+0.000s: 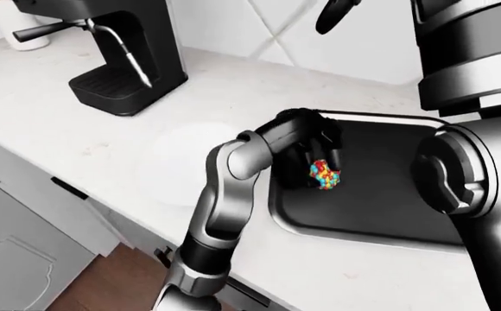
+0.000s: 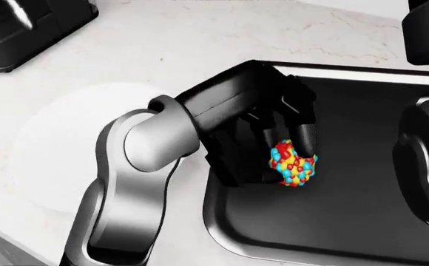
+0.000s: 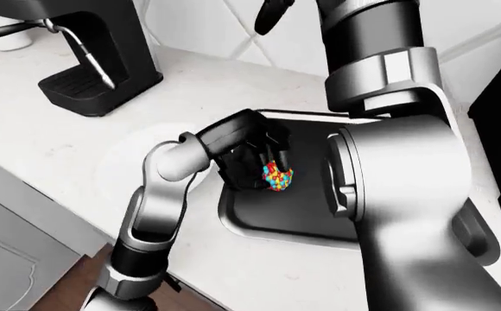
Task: Move the dessert items from the plate to the tray.
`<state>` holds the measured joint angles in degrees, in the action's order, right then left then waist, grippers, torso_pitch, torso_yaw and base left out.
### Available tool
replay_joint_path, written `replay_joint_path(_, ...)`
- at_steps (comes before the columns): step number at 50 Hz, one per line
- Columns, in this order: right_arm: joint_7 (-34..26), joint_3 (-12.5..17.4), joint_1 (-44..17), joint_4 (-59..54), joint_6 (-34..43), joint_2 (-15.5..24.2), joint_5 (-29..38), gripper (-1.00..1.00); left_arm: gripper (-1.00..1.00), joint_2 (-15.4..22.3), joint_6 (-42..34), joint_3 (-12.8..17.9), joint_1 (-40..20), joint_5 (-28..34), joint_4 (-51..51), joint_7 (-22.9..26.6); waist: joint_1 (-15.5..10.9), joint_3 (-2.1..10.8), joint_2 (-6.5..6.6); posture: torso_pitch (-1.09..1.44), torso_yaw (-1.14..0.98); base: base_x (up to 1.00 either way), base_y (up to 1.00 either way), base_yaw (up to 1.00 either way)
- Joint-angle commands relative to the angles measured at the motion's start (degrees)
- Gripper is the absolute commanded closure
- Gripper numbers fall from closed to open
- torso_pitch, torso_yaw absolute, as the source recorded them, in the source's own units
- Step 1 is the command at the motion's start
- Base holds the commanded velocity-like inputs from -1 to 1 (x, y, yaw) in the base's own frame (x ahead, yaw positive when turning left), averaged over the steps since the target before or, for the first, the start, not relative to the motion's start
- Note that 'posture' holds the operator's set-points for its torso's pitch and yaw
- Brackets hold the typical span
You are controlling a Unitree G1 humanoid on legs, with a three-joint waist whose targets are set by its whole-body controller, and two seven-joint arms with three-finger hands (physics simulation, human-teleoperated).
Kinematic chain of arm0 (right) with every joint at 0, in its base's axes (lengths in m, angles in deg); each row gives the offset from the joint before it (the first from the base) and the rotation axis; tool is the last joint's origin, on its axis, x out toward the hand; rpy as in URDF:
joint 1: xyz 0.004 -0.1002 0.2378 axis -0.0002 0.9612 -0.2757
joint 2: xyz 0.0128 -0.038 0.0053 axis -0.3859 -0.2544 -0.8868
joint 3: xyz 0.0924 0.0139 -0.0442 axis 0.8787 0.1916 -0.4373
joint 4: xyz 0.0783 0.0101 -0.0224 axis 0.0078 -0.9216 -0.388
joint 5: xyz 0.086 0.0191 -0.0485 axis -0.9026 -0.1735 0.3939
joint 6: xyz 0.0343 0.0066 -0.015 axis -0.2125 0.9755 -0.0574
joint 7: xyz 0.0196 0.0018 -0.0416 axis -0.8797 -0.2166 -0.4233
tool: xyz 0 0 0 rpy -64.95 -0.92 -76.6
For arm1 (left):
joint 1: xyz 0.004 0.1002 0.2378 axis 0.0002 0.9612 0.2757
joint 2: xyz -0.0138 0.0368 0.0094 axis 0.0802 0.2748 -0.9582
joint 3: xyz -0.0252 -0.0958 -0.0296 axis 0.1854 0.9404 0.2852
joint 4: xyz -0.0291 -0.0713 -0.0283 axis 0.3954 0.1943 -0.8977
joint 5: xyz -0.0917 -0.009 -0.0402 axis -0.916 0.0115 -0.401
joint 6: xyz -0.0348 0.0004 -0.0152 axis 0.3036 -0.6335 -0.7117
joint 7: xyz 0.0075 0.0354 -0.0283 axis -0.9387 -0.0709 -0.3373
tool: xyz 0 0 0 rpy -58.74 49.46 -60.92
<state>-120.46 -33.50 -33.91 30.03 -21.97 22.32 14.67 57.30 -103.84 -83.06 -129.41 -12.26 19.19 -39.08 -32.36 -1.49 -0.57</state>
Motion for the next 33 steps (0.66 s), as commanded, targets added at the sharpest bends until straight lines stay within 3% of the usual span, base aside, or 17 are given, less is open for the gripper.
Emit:
replay_joint_path(1, 0.9, 0.3, -2.3, 2.2, -0.8, 0.6, 0.0, -1.0, 0.41, -0.6, 2.3, 0.7, -1.0, 1.6, 1.9, -0.4, -0.1, 1.8, -0.37, 0.0, 0.42, 0.0, 0.0, 0.0)
replay_joint_path(3, 0.9, 0.3, -2.0, 2.4, -0.9, 0.6, -0.1, -1.0, 0.36, -1.2, 3.0, 1.0, -0.7, 2.3, 1.4, -0.3, -0.1, 1.81, -0.43, 0.0, 0.42, 0.0, 0.0, 0.0)
replay_joint_path(6, 0.9, 0.4, -1.4, 2.9, -0.7, 0.6, -0.2, -1.0, 0.02, -1.5, 4.0, 1.3, -0.1, 3.0, 1.1, 0.4, -0.2, 1.83, -0.48, 0.0, 0.42, 0.0, 0.0, 0.0)
replay_joint_path(7, 1.0, 0.4, -1.3, 3.0, -0.5, 0.6, -0.3, -1.0, -0.32, -1.6, 4.1, 1.6, -0.3, 3.2, 1.0, 0.3, -0.2, 1.85, -0.49, 0.0, 0.42, 0.0, 0.0, 0.0)
replay_joint_path(8, 1.0, 0.4, -1.1, 3.2, -0.6, 0.6, -0.3, -1.0, -0.37, -1.8, 4.0, 1.8, -0.3, 3.3, 1.0, 0.4, -0.3, 1.87, -0.5, 0.0, 0.42, 0.0, 0.0, 0.0)
replay_joint_path(10, 1.0, 0.4, -0.8, 3.3, -0.6, 0.6, -0.5, -1.0, -1.0, -2.0, 4.2, 2.1, -0.4, 3.4, 1.0, 0.5, -0.3, 1.9, -0.53, 0.0, 0.42, 0.0, 0.0, 0.0)
replay_joint_path(16, 1.0, 0.5, 0.0, 3.9, -0.5, 0.6, -0.8, -1.0, -1.0, -1.6, 3.6, 3.1, -1.5, 3.2, 1.8, 1.4, -0.4, 1.89, -0.55, 0.0, 0.42, 0.0, 0.0, 0.0)
replay_joint_path(23, 1.3, 0.4, -0.3, 3.5, -0.7, 0.5, -1.0, -1.0, -1.0, 1.0, -1.2, 7.6, -8.9, 0.2, 3.3, 2.0, -0.4, 1.74, -0.28, 0.0, 0.42, 0.0, 0.0, 0.0)
replay_joint_path(30, 1.1, 0.3, -0.6, 3.4, -0.4, 0.6, -0.9, -1.0, -1.0, 7.4, -6.5, 13.4, -17.6, -6.5, 1.7, -1.0, -0.2, 1.65, 0.27, 0.0, 0.42, 0.0, 0.0, 0.0)
replay_joint_path(33, 0.9, 0.4, 0.3, 4.3, 0.1, 0.6, -1.0, -1.0, -1.0, 10.4, -7.2, 14.6, -18.4, -9.5, 0.5, -3.4, -0.1, 1.63, 0.52, 0.0, 0.42, 0.0, 0.0, 0.0)
